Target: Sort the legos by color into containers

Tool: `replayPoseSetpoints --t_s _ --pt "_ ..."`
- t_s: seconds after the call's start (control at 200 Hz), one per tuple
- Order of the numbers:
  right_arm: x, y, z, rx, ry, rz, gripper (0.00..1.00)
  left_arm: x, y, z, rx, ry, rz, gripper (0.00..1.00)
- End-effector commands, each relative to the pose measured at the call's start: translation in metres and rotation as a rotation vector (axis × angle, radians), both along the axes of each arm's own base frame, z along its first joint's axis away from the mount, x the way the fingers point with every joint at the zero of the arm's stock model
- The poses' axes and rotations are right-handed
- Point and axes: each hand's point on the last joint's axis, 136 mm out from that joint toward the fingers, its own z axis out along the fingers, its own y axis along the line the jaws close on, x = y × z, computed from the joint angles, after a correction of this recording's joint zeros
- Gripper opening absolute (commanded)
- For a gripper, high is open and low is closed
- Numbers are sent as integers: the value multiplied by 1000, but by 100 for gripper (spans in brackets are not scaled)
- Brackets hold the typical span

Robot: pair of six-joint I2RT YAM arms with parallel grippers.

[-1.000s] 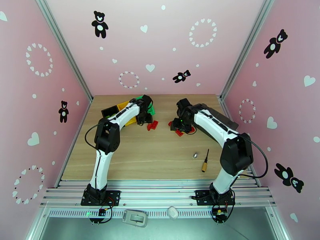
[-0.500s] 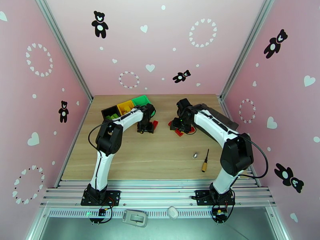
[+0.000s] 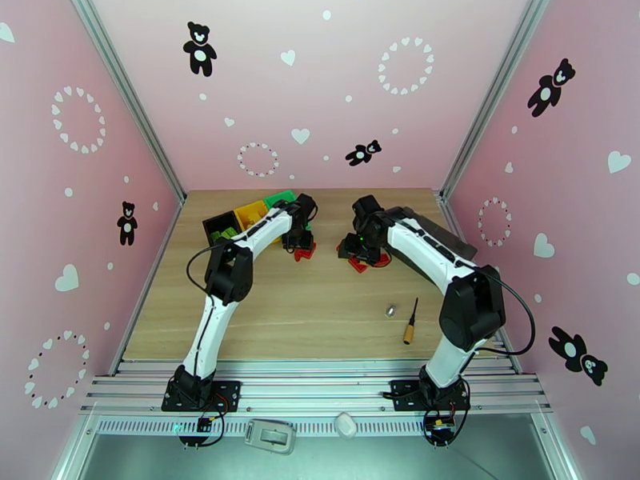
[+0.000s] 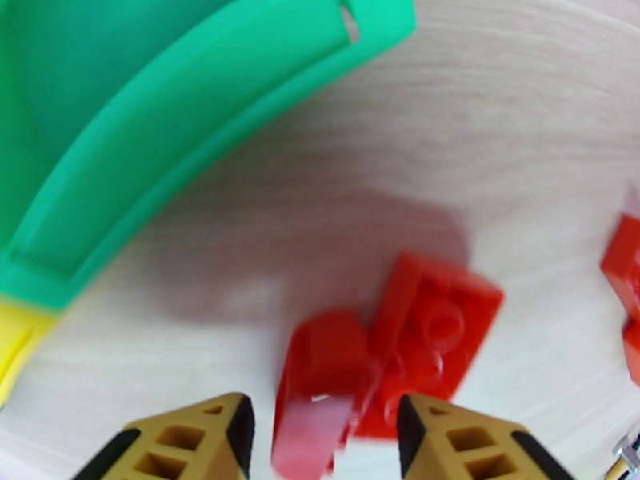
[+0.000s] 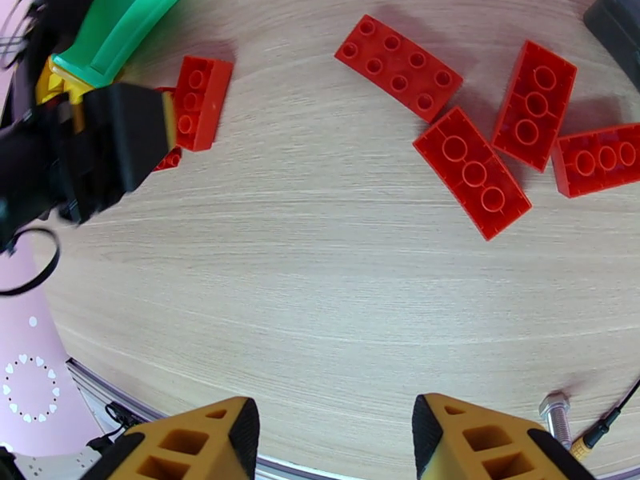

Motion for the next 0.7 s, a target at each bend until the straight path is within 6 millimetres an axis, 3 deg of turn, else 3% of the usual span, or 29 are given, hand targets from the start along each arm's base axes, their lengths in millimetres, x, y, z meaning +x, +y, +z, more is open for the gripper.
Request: replayPoseSetpoints --t_s 0.0,0.11,0.355,0.696 --pt "4 3 4 -1 -1 -3 56 -5 7 -4 49 30 -11 52" --pt "6 3 3 -3 -1 -7 56 -4 9 -1 51 19 -12 52" --pt "10 8 -2 5 9 -3 56 -8 7 2 31 20 -10 39" --pt "16 13 -1 17 2 1 55 -11 14 25 27 -21 8 31"
